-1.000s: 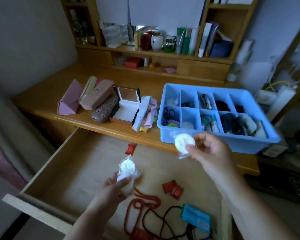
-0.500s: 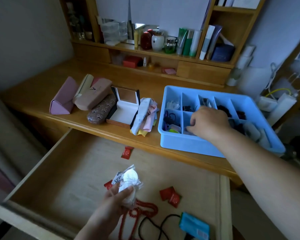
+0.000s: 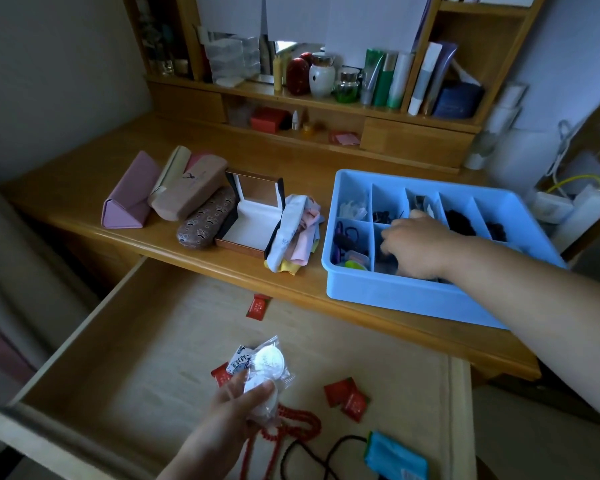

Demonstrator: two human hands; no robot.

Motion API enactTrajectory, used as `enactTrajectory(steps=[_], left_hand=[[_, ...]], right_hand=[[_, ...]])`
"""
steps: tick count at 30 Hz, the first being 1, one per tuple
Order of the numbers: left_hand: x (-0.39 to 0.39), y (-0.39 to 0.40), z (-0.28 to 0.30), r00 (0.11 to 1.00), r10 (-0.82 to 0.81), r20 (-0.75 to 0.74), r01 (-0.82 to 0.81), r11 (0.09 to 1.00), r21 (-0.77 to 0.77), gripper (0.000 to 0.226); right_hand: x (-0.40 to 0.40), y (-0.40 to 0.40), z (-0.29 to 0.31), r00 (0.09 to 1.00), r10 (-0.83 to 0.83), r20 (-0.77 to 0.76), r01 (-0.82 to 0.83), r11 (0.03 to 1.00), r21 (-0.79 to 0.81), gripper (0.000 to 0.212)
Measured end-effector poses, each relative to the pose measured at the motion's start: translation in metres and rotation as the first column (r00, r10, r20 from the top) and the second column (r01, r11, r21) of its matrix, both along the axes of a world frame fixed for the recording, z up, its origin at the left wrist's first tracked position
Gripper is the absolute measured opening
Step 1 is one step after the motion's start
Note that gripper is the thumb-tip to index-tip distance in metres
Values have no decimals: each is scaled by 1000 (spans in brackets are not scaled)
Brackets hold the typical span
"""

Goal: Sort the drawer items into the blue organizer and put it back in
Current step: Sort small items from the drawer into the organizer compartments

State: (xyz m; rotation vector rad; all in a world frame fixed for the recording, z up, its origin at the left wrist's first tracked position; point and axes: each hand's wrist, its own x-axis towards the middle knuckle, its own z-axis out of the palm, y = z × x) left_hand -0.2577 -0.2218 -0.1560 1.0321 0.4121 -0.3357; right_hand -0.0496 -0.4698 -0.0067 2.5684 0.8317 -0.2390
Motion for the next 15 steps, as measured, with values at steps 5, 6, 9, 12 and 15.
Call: enactTrajectory(steps=[5,6,9,12,15], left_hand=[[2,-1,-1,1000,3,-23,-2,1000,19,34],[1,-1,-1,1000,2,-20,-2,1000,15,33],[-1,-2,3,1000,0,-2,0,1000,-5,33],[0,-2,15,997,-39,73,38,999,6,33],[10,-10,41,965,-138,223,104,982,158,31]], right_hand=[[4,6,-6,992,-18,126,9,997,75,12],[4,9,-8,987,-21,160,11,998,58,14],[2,13,-10,979,-35,200,26,999,46,17],[-6,2,7,989,-140,44,119,942,315,15],[-28,-7,31,969,-208,-132,232,589,774,23]])
